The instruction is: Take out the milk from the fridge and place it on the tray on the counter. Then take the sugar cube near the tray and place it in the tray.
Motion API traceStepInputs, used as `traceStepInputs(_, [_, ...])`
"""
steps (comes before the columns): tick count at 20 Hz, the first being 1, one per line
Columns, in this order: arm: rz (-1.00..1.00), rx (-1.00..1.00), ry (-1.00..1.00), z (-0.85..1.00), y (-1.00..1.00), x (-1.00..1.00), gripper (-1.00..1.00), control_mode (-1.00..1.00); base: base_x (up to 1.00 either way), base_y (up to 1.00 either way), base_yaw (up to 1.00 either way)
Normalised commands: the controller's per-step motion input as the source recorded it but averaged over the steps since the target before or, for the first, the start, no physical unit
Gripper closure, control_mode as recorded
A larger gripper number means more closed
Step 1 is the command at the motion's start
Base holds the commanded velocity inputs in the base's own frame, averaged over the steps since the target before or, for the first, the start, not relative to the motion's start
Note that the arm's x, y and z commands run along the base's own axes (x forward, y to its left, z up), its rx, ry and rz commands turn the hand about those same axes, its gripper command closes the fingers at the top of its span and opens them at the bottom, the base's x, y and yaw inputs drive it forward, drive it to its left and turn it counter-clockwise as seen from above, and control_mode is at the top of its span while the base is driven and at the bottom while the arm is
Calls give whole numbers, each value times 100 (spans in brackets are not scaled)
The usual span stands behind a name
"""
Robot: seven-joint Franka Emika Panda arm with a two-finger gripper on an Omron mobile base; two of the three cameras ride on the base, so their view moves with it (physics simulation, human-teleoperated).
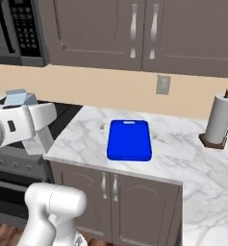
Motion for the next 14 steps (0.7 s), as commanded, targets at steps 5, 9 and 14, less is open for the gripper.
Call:
traceStepInputs(5, [0, 0, 0, 0, 0, 0, 100, 100, 66, 0, 0])
traceStepInputs(9, [0, 0, 0, 0, 0, 0, 100, 100, 67, -12, 0])
traceStepInputs(14, [0, 0, 0, 0, 0, 0, 100, 100, 68, -24, 0])
